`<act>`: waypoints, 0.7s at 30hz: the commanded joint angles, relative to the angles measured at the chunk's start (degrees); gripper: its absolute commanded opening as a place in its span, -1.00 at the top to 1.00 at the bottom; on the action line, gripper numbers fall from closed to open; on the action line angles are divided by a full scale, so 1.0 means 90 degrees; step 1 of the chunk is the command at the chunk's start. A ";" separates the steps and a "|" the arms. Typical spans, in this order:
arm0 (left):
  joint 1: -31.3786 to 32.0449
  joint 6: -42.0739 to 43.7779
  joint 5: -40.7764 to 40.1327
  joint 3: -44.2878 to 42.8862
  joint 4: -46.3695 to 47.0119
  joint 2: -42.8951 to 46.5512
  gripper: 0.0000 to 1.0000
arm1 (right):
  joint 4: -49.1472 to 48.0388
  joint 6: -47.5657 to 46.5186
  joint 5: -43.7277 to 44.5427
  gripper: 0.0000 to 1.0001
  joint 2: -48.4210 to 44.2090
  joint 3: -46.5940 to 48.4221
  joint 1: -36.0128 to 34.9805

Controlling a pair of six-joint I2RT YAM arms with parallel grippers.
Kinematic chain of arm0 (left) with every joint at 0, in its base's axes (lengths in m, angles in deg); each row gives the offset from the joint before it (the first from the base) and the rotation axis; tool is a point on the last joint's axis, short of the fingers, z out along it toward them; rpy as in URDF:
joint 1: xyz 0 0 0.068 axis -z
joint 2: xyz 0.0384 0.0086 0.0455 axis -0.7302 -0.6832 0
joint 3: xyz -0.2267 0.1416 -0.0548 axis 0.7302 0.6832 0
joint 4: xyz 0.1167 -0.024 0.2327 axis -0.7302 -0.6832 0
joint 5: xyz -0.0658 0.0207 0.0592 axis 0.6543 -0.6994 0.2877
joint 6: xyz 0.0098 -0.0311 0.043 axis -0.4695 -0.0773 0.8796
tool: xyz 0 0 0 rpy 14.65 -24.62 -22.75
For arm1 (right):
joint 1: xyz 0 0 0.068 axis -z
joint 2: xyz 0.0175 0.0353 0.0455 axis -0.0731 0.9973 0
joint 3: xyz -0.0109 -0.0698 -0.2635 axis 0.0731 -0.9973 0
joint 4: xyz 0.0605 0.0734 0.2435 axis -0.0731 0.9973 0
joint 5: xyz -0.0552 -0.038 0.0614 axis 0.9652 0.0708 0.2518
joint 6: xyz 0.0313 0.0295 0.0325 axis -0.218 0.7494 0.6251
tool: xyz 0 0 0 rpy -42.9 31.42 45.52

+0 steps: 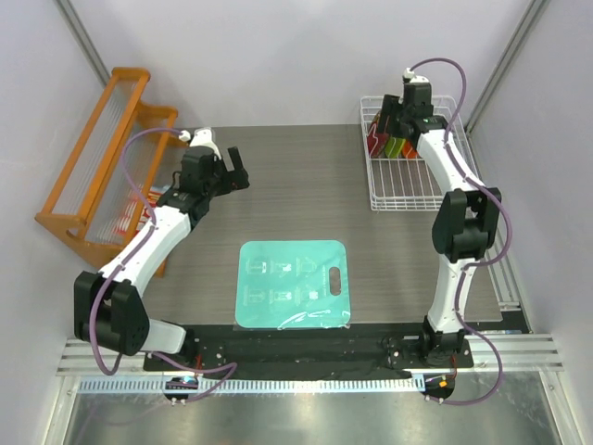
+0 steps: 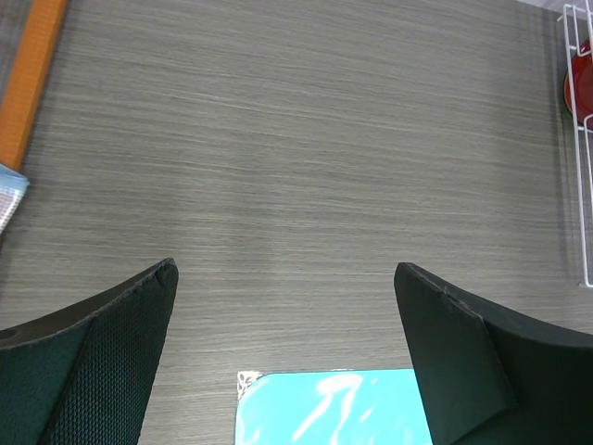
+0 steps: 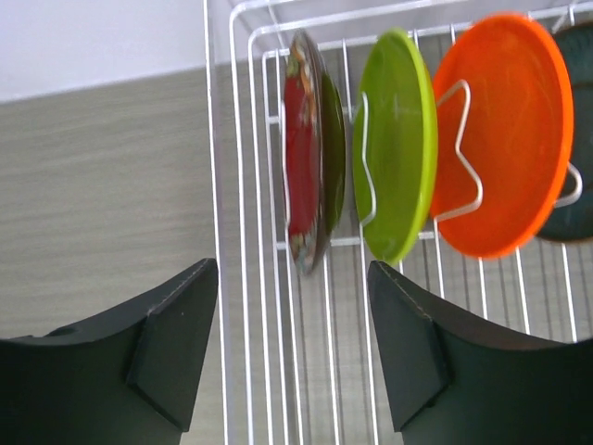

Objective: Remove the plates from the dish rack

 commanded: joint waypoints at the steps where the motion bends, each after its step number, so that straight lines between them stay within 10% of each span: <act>1: 0.0004 -0.0082 0.0204 -0.0046 0.0448 -0.0155 -0.99 | -0.0151 -0.0070 -0.0002 -0.40 0.0355 0.0828 -0.0021; 21: 0.0004 0.0025 0.0380 -0.0104 0.0517 -0.0282 -0.99 | 0.0230 -0.0666 0.0809 0.10 0.1918 0.2577 -0.0041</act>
